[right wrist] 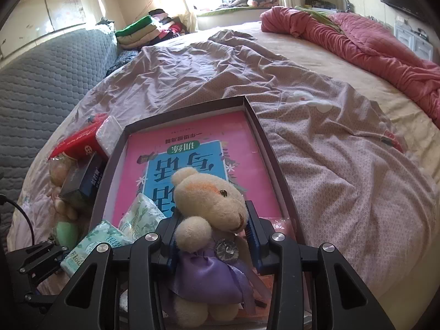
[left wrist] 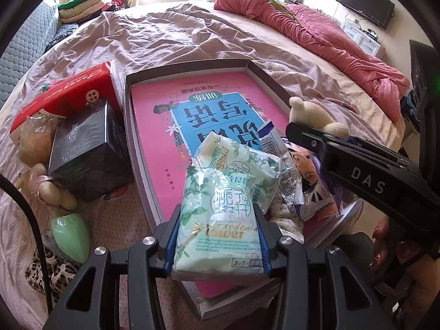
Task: Organize soft objects
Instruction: 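Lower the tissue pack over tray with left tool while right tool lowers teddy bear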
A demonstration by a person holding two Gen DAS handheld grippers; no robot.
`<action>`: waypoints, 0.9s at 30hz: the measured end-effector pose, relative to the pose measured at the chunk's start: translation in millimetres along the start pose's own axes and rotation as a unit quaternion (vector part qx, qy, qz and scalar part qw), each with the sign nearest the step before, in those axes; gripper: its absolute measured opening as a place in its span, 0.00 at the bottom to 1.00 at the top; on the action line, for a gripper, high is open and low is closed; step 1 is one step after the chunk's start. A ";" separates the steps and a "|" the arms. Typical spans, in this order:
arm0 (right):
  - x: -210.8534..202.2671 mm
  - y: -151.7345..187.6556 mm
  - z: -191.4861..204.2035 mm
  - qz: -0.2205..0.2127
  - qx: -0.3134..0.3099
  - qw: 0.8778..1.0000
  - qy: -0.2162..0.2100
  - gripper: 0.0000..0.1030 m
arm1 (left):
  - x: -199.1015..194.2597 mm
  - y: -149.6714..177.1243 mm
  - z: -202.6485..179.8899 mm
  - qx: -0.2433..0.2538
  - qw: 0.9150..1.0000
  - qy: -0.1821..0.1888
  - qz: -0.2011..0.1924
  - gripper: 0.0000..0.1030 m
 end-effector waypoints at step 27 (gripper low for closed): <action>6.2 5.2 20.1 0.010 -0.014 1.000 -0.026 0.43 | -2.1 1.2 7.2 -0.021 1.000 0.006 0.000 0.45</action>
Point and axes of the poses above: each gripper's, at about its wrist camera, not at the fingertips, and x roughly the way its jaws point, z to its left, y to its underside, the point moved 8 cm from there along x, roughly the way its jaws point, and after that the axes turned 14 degrees about y, right-handed, at the moved point
